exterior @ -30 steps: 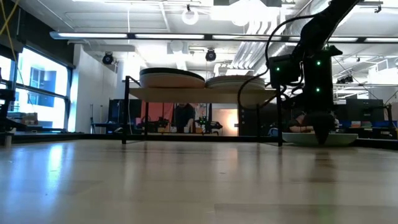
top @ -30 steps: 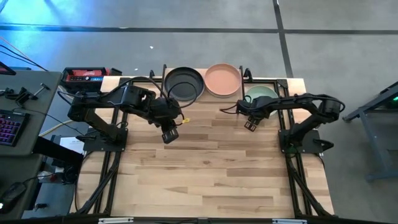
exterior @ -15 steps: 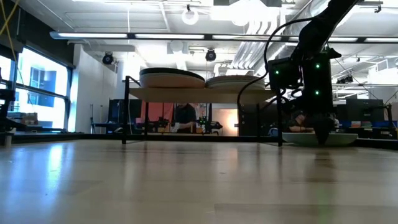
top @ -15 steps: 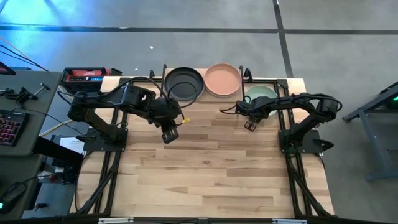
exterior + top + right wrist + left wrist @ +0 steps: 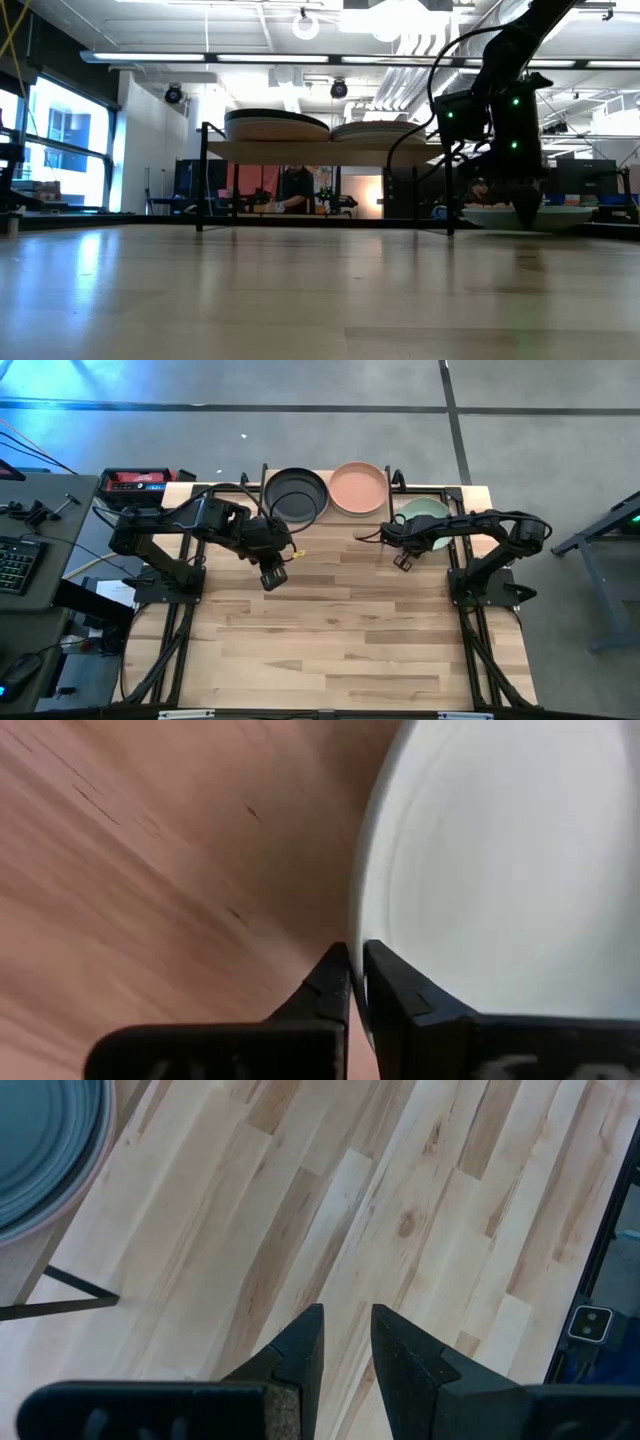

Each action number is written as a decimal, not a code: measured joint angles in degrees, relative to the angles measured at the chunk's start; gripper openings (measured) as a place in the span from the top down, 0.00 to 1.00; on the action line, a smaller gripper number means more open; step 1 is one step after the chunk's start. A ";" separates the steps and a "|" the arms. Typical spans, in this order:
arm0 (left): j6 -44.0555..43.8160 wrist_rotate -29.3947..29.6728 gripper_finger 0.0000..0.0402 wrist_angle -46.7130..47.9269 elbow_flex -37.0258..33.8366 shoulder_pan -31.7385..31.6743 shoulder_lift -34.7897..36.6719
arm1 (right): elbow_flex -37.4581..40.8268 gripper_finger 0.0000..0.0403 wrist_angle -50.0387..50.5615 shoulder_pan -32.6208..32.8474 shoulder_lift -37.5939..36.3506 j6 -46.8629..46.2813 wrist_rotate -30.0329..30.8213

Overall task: Place and stack plates onto a shelf
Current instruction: Stack the green plate on top of the other black plate on the shelf

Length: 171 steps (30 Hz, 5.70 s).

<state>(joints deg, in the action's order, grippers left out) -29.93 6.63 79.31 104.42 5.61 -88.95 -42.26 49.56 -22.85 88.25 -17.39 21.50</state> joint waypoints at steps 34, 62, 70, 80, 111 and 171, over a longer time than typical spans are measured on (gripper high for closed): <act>0.04 0.00 0.81 -0.04 0.00 0.00 0.00 | -6.87 1.00 6.10 2.05 -24.65 -16.31 0.14; -14.44 0.48 0.81 0.39 0.04 0.00 -0.37 | -30.71 1.00 12.36 -1.35 -23.21 0.92 9.07; -22.12 1.70 0.81 0.38 0.04 -0.61 -0.37 | -36.77 1.00 11.97 -2.03 -20.51 13.23 8.90; -28.50 2.97 0.81 0.27 0.04 -6.42 -0.37 | -44.12 1.00 14.18 0.59 -17.04 30.68 4.40; -28.90 2.29 0.81 -10.78 0.04 -27.83 -0.39 | -50.84 1.00 20.26 21.36 0.64 54.07 3.57; -22.31 -1.52 0.98 -14.97 -0.02 -26.97 -6.56 | -50.84 1.00 10.44 24.77 1.44 60.13 4.30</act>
<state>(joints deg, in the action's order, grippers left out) -52.24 5.11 64.34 104.40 -21.37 -95.50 -93.10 60.01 1.92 89.69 42.74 25.80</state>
